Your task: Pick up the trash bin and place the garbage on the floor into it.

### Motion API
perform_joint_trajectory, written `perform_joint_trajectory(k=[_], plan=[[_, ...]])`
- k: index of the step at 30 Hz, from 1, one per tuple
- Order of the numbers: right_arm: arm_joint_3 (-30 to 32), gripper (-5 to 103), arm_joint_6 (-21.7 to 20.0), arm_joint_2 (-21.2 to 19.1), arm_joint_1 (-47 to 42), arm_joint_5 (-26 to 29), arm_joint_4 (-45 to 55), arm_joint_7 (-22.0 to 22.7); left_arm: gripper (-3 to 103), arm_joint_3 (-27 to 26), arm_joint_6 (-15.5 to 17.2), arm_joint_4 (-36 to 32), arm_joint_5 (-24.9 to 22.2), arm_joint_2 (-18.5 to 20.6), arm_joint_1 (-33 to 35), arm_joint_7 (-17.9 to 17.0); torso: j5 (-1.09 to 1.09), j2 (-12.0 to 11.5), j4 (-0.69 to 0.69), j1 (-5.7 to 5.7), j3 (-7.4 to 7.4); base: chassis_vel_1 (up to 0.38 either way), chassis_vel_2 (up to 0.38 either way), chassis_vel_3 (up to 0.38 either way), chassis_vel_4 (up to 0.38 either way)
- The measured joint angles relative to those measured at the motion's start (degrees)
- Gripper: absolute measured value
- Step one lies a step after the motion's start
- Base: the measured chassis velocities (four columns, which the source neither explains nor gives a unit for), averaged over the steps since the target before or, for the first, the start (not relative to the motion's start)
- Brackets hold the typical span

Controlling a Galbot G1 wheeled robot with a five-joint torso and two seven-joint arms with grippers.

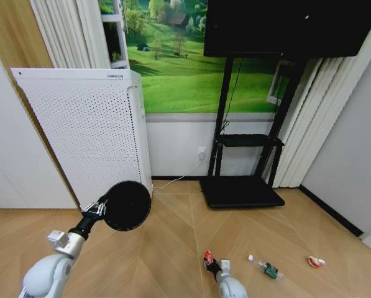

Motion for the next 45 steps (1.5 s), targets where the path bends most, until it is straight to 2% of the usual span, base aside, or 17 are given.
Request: perform_joint_trajectory(k=[4, 6, 8, 11, 14, 17, 26, 31, 32, 36, 40, 42, 45], plan=[[1.26, 46, -0.21, -0.66, 0.72, 3.32, 4.35, 0.33, 8, 1.79, -0.31, 3.06, -0.32, -0.47, -2.45, 0.28, 0.0, 0.0, 0.0, 0.0, 0.0, 0.0, 0.0, 0.0, 0.0], [1.36, 46, -0.65, -1.09, 1.32, 4.81, 6.17, 0.42, 8, 2.49, -0.33, 4.47, -0.55, -0.75, -3.46, 0.35, 0.02, 0.0, 0.05, 0.0, 0.0, 0.0, 0.0, 0.0, 0.0], [2.17, 46, -1.97, -2.14, 1.75, 8.61, 12.23, 0.68, 8, 6.22, -0.3, 8.79, -1.07, -1.54, -7.33, 0.26, 0.01, -0.01, 0.04, 0.0, 0.01, 0.0, 0.0, 0.0, 0.0], [2.59, 46, -2.75, -2.6, 1.75, 10.41, 15.69, 0.97, 8, 8.7, -0.09, 11.05, -1.44, -2.32, -9.29, -0.16, 0.02, 0.0, 0.02, 0.0, 0.0, 0.0, 0.0, 0.0, 0.0], [3.14, 46, -4.82, -3.48, 1.72, 13.45, 22.89, 2.14, 8, 13.79, 0.27, 14.93, -0.41, -5.53, -13.06, -1.69, 0.0, 0.0, -0.02, 0.0, 0.0, 0.0, 0.0, 0.0, 0.0], [3.06, 46, -5.57, -4.01, 1.72, 14.15, 25.41, 2.5, 8, 16.28, 0.4, 14.92, 1.22, -7.32, -13.96, -3.78, 0.0, -0.01, -0.01, 0.01, 0.0, 0.0, 0.0, 0.0, 0.0], [1.97, 46, -5.6, -5.02, 1.82, 16.61, 29.06, 1.92, 8, 18.67, 0.24, 16.17, 1.53, -7.68, -14.31, -4.67, 0.01, -0.01, 0.03, 0.01, 0.0, 0.0, 0.0, 0.0, 0.0], [1.37, 46, -5.46, -6.24, 2.31, 19.98, 32.86, 1.7, 8, 20.17, 0.95, 17.18, -0.55, -7.74, -14.82, -5.93, 0.01, 0.0, 0.03, 0.01, 0.0, 0.0, 0.0, 0.0, 0.0], [1.06, 46, -5.41, -7.61, 2.54, 21.18, 36.14, 1.06, 8, 21.87, 1.41, 18.51, -1.79, -8.33, -15.75, -7.39, -0.01, 0.0, 0.03, 0.01, 0.0, 0.0, 0.0, 0.0, 0.0], [0.07, 46, -5.24, -10.44, 2.01, 20.73, 39.48, -1.32, 8, 25.96, 2.88, 21.01, -5.14, -11.12, -17.88, -10.15, 0.0, 0.0, 0.01, 0.01, 0.0, 0.0, 0.0, 0.0, 0.0], [-0.51, 46, -5.2, -11.11, 1.53, 20.53, 39.75, -2.24, 8, 28.67, 3.35, 22.15, -6.18, -13.0, -18.82, -10.99, 0.01, 0.0, 0.0, 0.01, 0.0, 0.0, 0.0, 0.0, 0.0], [-1.22, 46, -5.13, -11.03, 1.38, 19.94, 39.18, -2.74, 8, 32.28, 3.74, 22.75, -6.61, -14.49, -19.44, -11.68, 0.01, 0.0, 0.0, 0.0, 0.0, 0.0, 0.0, 0.0, 0.0], [-1.64, 46, -4.98, -10.87, 1.4, 19.31, 38.57, -3.0, 8, 33.81, 3.84, 22.78, -6.67, -14.89, -19.61, -12.0, 0.01, 0.0, 0.0, 0.01, 0.0, 0.0, 0.0, 0.0, 0.0]])
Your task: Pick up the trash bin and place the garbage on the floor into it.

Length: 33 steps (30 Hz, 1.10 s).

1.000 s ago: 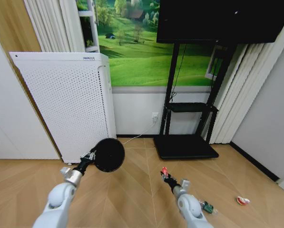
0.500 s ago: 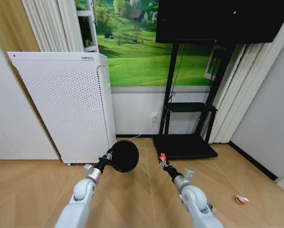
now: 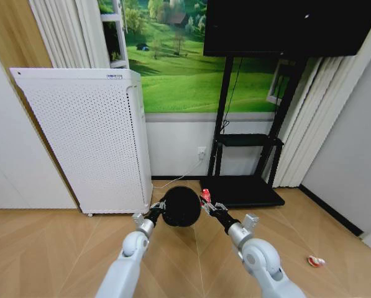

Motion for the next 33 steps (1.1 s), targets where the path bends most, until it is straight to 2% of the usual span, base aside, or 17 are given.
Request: perform_joint_trajectory(k=[2, 5, 11, 13, 14, 16, 17, 18, 19, 21, 24, 26, 33], plan=[[-1.67, 46, 0.59, 0.69, 0.89, -1.97, -2.4, -0.29, 8, 3.68, 0.28, -0.03, -0.05, -0.77, -0.41, -0.92, 0.0, 0.0, 0.0, 0.0, 0.0, 0.0, 0.0, 0.0, 0.0], [-3.21, 46, 1.25, 1.64, 2.25, -4.19, -5.28, -0.23, 8, 5.42, 0.4, -0.38, 0.29, -0.98, -1.03, -1.09, -0.01, 0.0, 0.0, 0.0, 0.0, 0.0, 0.0, 0.0, 0.0], [-4.38, 44, 2.18, 2.8, 3.82, -8.36, -9.28, -0.29, 8, 6.25, 0.84, -1.14, 0.22, -0.56, -1.91, -1.6, -0.01, 0.0, 0.02, 0.0, 0.0, 0.0, 0.0, 0.0, 0.0], [-4.35, 52, 3.04, 2.86, 3.94, -9.43, -10.52, -0.34, 8, 6.15, 0.93, -1.54, 0.24, -0.11, -2.01, -1.66, -0.01, 0.0, 0.02, 0.0, 0.0, 0.0, 0.0, 0.0, 0.0], [-4.35, 52, 3.04, 2.86, 3.94, -9.43, -10.52, -0.34, 8, 6.15, 0.93, -1.54, 0.24, -0.11, -2.01, -1.66, -0.01, 0.0, 0.02, 0.0, 0.0, 0.0, 0.0, 0.0, 0.0], [-3.89, 62, 3.54, 2.49, 3.92, -9.68, -10.98, -0.42, 8, 5.78, 0.96, -1.83, 0.39, 0.11, -1.98, -1.65, -0.01, 0.0, 0.02, 0.0, 0.0, 0.0, 0.0, 0.0, 0.0], [-3.89, 62, 3.54, 2.49, 3.92, -9.68, -10.98, -0.42, 8, 5.78, 0.96, -1.83, 0.39, 0.11, -1.98, -1.65, -0.01, 0.0, 0.02, 0.0, 0.0, 0.0, 0.0, 0.0, 0.0], [-3.69, 68, 3.85, 2.37, 3.93, -9.84, -11.23, -0.43, 8, 5.72, 0.97, -1.9, 0.56, 0.11, -1.94, -1.63, -0.01, 0.0, 0.02, 0.0, 0.0, 0.0, 0.0, 0.0, 0.0], [-3.35, 78, 4.35, 2.29, 3.97, -9.91, -11.63, -0.5, 8, 5.69, 0.97, -1.96, 0.8, 0.07, -1.88, -1.62, -0.02, 0.0, 0.01, 0.0, 0.0, 0.0, 0.0, 0.0, 0.0], [-2.88, 78, 4.76, 2.27, 4.01, -9.88, -11.96, -0.5, 8, 5.69, 0.97, -2.08, 1.09, 0.04, -1.85, -1.6, -0.02, 0.0, 0.01, 0.0, 0.0, 0.0, 0.0, 0.0, 0.0], [-0.46, 94, 6.04, 2.44, 4.09, -9.43, -12.32, 1.22, 8, 5.65, 0.97, -2.85, 1.47, 0.34, -1.58, -1.6, -0.01, 0.0, 0.01, 0.0, 0.0, 0.0, 0.0, 0.0, 0.0], [0.72, 98, 6.2, 2.37, 4.09, -9.22, -12.32, 1.84, 8, 5.56, 0.97, -3.31, 1.47, 0.56, -1.38, -1.55, -0.01, 0.0, 0.01, 0.0, 0.0, 0.0, 0.0, 0.0, 0.0], [6.62, 100, 5.74, 1.33, 3.66, -8.1, -13.0, 3.16, 8, 4.31, 0.97, -5.06, 2.07, 2.47, 0.17, -0.6, -0.01, 0.0, 0.01, 0.0, 0.0, 0.0, 0.0, 0.0, 0.0]])
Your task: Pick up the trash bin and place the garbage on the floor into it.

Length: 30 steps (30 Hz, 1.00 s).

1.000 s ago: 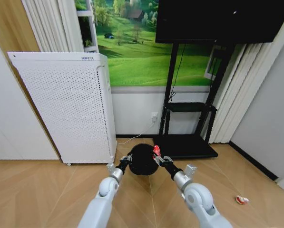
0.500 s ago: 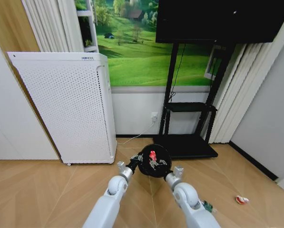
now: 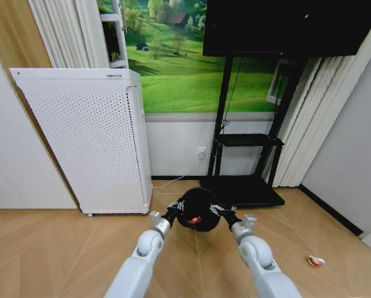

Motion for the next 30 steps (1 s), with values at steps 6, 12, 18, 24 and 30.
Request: perform_joint_trajectory(k=[6, 12, 18, 24, 30], plan=[[1.08, 100, -0.69, 0.25, -0.61, -0.34, -0.13, -1.0, 8, -0.85, -0.1, -0.86, 0.24, 0.67, 0.68, 0.6, -0.01, 0.0, 0.0, 0.0, 0.0, 0.0, 0.0, 0.0, 0.0], [0.29, 100, -1.52, 0.67, -0.48, -0.51, 0.18, -1.11, 8, -1.15, -0.12, -1.44, 0.25, 0.95, 0.87, 1.0, 0.0, 0.0, 0.02, 0.0, 0.0, -0.078, -0.076, 0.091, 0.081], [0.1, 100, -1.78, 0.56, -0.34, -0.46, 0.23, -1.13, 8, -1.43, -0.19, -1.56, 0.41, 0.8, 1.28, 1.27, 0.0, 0.0, 0.0, 0.0, 0.0, -0.184, -0.16, 0.174, 0.18], [0.09, 100, -1.94, 0.44, 0.07, -0.06, 0.23, -1.13, 8, -1.5, -0.26, -1.58, 0.74, 0.67, 1.48, 1.44, -0.01, 0.0, -0.01, 0.0, 0.0, -0.239, -0.22, 0.242, 0.225], [-0.06, 100, -0.55, 0.76, 0.04, -0.06, 0.2, -0.99, 8, -1.34, -0.26, -1.71, 0.76, 0.54, 1.35, 1.34, -0.01, 0.0, 0.0, 0.0, 0.0, -0.283, -0.273, 0.272, 0.291]])
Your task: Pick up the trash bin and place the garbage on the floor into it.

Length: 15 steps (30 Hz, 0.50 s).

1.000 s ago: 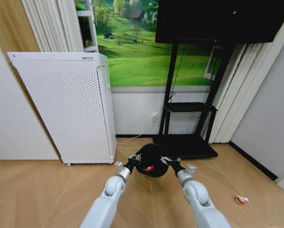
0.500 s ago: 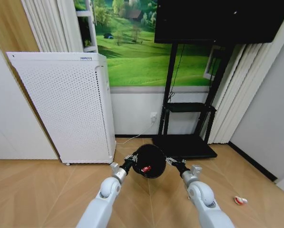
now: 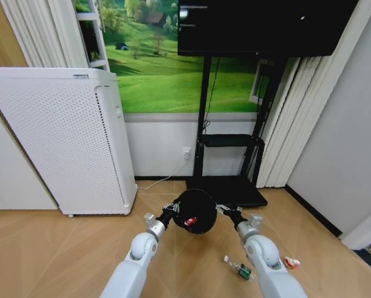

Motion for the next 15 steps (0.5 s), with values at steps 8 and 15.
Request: perform_joint_trajectory(k=[8, 15], plan=[[0.8, 100, 0.66, -0.32, -2.31, 0.0, -0.48, 0.43, 8, -0.58, 0.03, -1.35, -0.01, 0.24, 0.95, -0.1, 0.01, 0.0, -0.01, 0.0, 0.0, -0.184, -0.194, 0.19, 0.147], [2.5, 100, -1.39, -1.74, -6.4, 1.12, -3.42, 1.97, 8, -3.81, 0.09, -4.26, 0.12, 0.86, 2.87, -0.31, 0.0, 0.0, 0.03, 0.0, 0.0, 0.064, 0.022, -0.034, -0.007]])
